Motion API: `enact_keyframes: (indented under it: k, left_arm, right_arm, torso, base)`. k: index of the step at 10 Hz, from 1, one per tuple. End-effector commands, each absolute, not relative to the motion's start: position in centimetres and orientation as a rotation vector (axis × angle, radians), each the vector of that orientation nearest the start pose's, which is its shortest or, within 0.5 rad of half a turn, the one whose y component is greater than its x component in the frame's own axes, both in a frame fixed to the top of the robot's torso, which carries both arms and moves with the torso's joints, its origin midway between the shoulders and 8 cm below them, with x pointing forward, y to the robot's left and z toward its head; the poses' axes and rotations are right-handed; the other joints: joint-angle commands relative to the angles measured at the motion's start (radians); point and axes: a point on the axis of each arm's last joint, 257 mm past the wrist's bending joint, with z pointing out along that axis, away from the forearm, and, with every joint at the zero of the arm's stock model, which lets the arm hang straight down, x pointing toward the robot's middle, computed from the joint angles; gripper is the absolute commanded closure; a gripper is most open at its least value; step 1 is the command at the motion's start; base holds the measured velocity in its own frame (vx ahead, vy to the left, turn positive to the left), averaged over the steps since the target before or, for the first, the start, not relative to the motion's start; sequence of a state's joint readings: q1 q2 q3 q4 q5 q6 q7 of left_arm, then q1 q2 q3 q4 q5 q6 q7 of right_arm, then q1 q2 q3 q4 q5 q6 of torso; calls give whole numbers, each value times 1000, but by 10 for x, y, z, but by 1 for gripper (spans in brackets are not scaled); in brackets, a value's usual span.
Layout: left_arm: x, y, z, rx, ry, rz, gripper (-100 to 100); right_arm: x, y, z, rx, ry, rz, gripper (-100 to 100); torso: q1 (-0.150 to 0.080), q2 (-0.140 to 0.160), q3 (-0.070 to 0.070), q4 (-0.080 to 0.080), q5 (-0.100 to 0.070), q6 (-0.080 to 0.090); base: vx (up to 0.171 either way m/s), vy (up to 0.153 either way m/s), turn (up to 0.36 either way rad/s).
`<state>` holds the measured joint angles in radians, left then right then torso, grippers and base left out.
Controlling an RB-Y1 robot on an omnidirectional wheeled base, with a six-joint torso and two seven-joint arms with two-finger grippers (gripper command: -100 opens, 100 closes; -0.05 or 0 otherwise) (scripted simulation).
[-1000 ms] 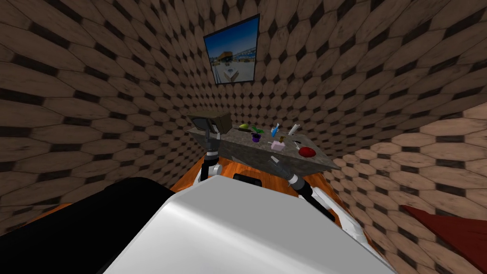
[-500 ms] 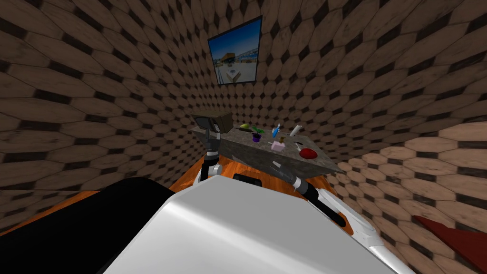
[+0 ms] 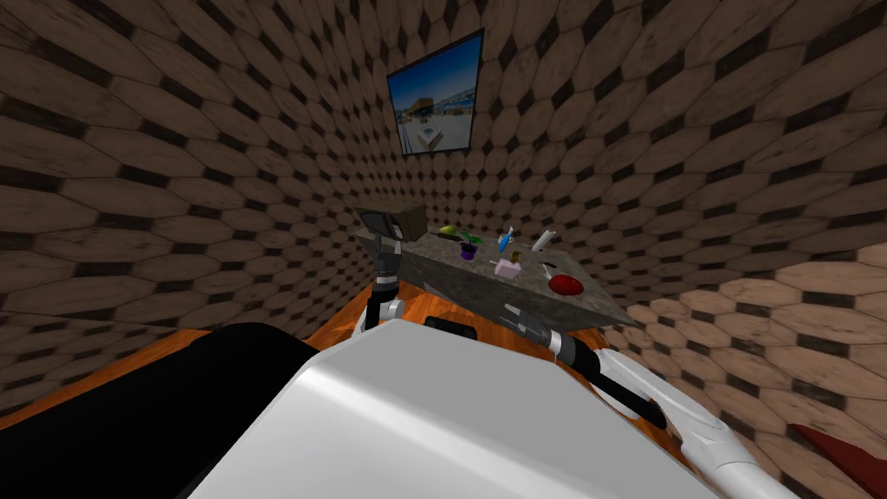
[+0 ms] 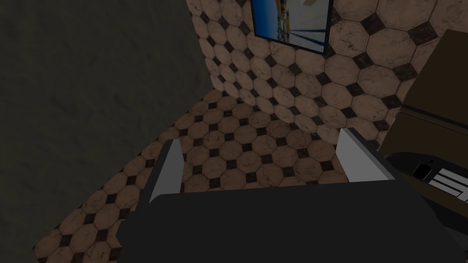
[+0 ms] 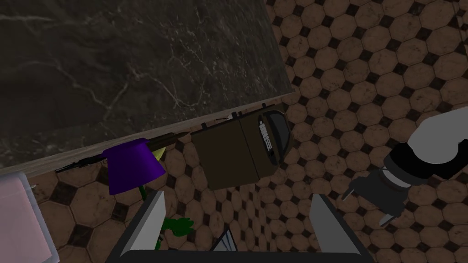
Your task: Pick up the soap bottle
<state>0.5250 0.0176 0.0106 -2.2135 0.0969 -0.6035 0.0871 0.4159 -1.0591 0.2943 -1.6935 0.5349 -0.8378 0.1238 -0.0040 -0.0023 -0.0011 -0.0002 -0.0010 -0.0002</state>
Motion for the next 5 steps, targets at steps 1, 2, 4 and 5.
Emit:
enact_keyframes:
  k: [1,2,4,5]
  left_arm:
    - [334,298,7,-726,524,-1421,0]
    - [334,298,7,-726,524,-1421,0]
    - [334,298,7,-726,524,-1421,0]
    - [334,298,7,-726,524,-1421,0]
  right_arm:
    - [265,-256,-297,-682,1938,919,-100]
    - [257,-273,-310,-719,1993,891,-100]
    - [248,-298,-321,-779,2061,846,-100]
    - [247,-306,-320,-805,2077,828,-100]
  torso:
    - [0,0,0,0,0,0]
    - [0,0,0,0,0,1]
    - [0,0,0,0,0,1]
    - [0,-1,-1,0,0,0]
  base:
    - [17,-44,84]
    - [21,-44,127]
    - [26,-49,114]
    - [26,-46,71]
